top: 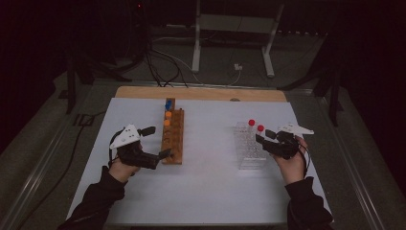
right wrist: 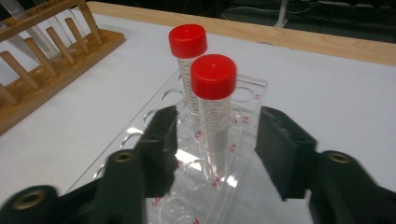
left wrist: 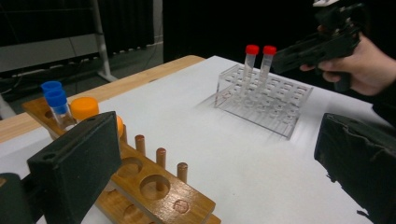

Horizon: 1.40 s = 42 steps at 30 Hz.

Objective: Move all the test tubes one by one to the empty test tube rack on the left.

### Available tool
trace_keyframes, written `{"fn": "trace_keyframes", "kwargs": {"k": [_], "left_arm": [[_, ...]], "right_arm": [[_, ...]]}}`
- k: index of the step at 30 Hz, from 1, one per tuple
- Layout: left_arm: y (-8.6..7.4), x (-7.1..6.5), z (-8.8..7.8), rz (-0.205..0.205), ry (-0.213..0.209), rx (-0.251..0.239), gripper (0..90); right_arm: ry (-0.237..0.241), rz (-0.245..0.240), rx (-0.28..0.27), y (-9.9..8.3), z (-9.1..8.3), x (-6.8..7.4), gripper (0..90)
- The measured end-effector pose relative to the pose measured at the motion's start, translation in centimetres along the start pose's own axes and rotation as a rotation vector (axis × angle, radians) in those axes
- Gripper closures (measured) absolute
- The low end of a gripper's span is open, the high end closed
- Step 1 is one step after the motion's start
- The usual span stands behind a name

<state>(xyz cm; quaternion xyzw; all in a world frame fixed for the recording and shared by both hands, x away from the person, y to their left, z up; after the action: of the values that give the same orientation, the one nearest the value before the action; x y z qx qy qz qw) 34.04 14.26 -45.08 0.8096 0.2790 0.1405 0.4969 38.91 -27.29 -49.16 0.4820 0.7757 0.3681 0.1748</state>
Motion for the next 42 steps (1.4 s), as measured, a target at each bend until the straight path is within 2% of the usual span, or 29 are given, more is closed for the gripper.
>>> {"fn": "trace_keyframes", "kwargs": {"k": [5, 12, 17, 22, 30, 33, 34, 36, 42], "left_arm": [[0.1, 0.0, -0.1, 0.000, 0.001, -0.002, 1.3], [0.1, 0.0, -0.1, 0.000, -0.004, -0.004, 1.3], [0.1, 0.0, -0.1, -0.002, -0.006, -0.002, 1.3], [0.2, 0.0, -0.2, -0.002, -0.006, -0.003, 1.3], [0.5, -0.3, -0.3, 0.008, -0.019, 0.004, 1.3], [0.7, -0.7, -0.3, 0.016, -0.033, 0.007, 1.3], [0.8, -0.9, -0.3, 0.018, -0.049, 0.006, 1.3], [0.9, -1.3, -0.2, 0.027, -0.048, 0.018, 1.3], [1.3, -2.5, 0.0, 0.050, -0.076, 0.027, 1.3]], "right_arm": [[0.001, -0.020, 0.013, 0.1, 0.7, 0.3, 55.7], [-0.018, -0.014, 0.026, 0.0, 1.4, 0.2, 72.1], [-0.046, -0.035, 0.033, 0.2, 1.1, 0.3, 74.6], [-0.045, -0.032, -0.024, 1.2, -0.6, 0.3, 74.7], [-0.067, -0.056, -0.108, 3.0, -4.6, 0.9, 74.7], [-0.051, -0.070, -0.127, 3.5, -5.8, 1.6, 74.7], [-0.045, -0.078, -0.130, 3.7, -6.0, 2.0, 74.7], [-0.026, -0.096, -0.135, 3.9, -6.3, 2.9, 74.7], [0.041, -0.173, -0.118, 4.1, -6.1, 6.2, 74.7]]}}
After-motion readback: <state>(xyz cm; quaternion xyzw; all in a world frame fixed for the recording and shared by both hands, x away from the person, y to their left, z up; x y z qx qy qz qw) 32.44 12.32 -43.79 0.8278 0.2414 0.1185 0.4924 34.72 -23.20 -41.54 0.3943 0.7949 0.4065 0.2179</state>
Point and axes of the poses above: each handheld gripper's, and its own axes: z roughly forward along the jaws, y roughly out of its top, x roughly to its left, the point moved 5 cm from there along z, roughly forward along the jaws, and after that the axes turned 12 degrees about x, right-handed, at the moved point
